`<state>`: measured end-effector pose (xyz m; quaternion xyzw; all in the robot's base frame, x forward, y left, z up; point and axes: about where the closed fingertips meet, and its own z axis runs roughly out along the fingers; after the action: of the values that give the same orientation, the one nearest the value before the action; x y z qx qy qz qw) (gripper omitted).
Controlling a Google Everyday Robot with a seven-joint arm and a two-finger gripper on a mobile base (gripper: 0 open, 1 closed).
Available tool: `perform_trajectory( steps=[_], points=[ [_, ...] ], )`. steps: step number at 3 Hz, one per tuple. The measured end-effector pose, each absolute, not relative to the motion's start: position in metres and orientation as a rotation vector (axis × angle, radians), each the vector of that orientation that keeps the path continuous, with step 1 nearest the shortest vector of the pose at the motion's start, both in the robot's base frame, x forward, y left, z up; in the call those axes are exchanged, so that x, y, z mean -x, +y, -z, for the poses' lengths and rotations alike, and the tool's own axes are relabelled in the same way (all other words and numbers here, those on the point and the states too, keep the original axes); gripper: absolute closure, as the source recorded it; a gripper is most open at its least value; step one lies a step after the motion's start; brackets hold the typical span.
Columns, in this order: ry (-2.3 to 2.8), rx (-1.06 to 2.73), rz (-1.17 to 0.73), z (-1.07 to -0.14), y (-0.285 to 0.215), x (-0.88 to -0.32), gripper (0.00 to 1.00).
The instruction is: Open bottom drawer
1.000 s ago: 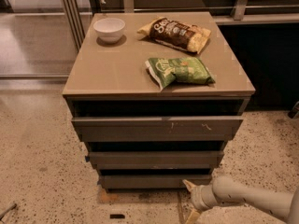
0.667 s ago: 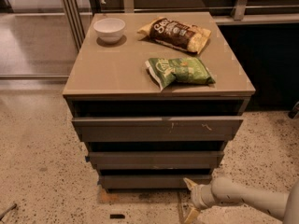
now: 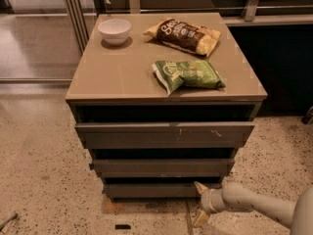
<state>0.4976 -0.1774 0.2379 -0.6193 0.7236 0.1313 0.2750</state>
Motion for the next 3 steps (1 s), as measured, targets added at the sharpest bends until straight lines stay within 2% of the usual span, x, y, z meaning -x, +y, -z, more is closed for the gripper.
perform_trajectory(
  steps=[3],
  points=[
    [1.939, 1.643, -0.391, -0.214, -0.175, -0.535, 0.0]
  ],
)
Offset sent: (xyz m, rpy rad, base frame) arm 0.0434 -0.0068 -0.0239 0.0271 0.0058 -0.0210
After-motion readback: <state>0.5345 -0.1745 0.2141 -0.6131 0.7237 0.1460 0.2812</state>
